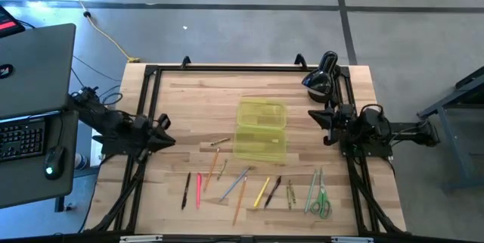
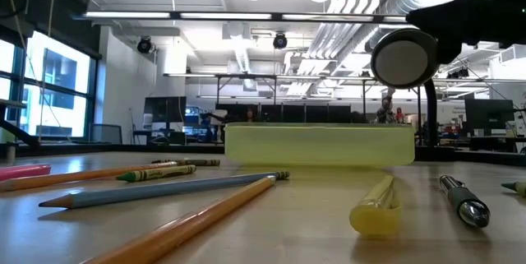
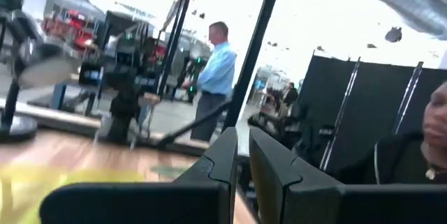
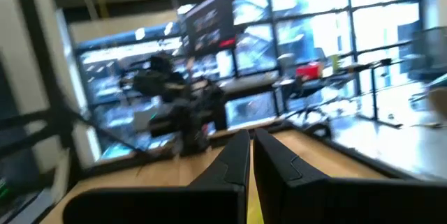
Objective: Pick & place school supplies into a supply box
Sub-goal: Put the green scissors into the yellow supply box
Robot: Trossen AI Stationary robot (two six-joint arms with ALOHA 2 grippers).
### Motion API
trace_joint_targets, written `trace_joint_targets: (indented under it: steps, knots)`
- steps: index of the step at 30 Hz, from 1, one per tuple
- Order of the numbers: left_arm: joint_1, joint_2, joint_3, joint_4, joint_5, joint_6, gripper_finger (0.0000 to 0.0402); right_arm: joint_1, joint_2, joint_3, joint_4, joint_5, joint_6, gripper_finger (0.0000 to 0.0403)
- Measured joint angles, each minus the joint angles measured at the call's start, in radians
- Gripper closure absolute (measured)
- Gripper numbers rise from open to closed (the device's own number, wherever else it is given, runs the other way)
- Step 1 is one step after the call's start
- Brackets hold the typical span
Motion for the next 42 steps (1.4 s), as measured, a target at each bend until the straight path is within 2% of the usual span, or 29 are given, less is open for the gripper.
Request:
trace_joint_targets:
  steps: [5,9,12,16,18,22,24,28,32,42]
  knots:
    - [0.000,0.131,0.140,-0.107,-0.086,0.070,0.0330,0.000,0.004,0.000,0.011,-0.026,-0.167,0.0402]
    - [0.000,0.268,0.236,-0.189,-0.149,0.096,0.0330,0.000,0.008,0.000,0.012,-0.041,-0.179,0.0402]
    - [0.000,0.364,0.286,-0.225,-0.178,0.096,0.0330,0.000,0.008,0.000,0.048,0.019,-0.241,0.0402]
    - [0.000,0.465,0.324,-0.223,-0.230,0.095,0.0330,0.000,0.008,0.000,0.082,0.066,-0.215,0.0402]
    - [0.000,0.512,0.338,-0.218,-0.252,0.096,0.0330,0.000,0.009,0.000,0.069,0.075,-0.194,0.0402]
    - [0.000,0.578,0.349,-0.219,-0.320,0.096,0.0330,0.000,0.044,0.004,0.029,0.179,-0.182,0.0402]
    - [0.000,0.600,0.350,-0.212,-0.363,0.091,0.0330,0.000,0.085,0.026,0.005,0.196,-0.180,0.0402]
    - [0.000,0.630,0.350,-0.162,-0.383,0.057,0.0330,0.000,0.201,0.115,-0.052,0.160,-0.155,0.0402]
    - [0.000,0.645,0.350,-0.110,-0.370,0.053,0.0330,0.009,0.353,0.268,-0.248,0.104,-0.122,0.0402]
    - [0.000,0.645,0.351,-0.085,-0.301,0.050,0.0330,0.062,0.730,0.678,-0.746,0.148,-0.046,0.0402]
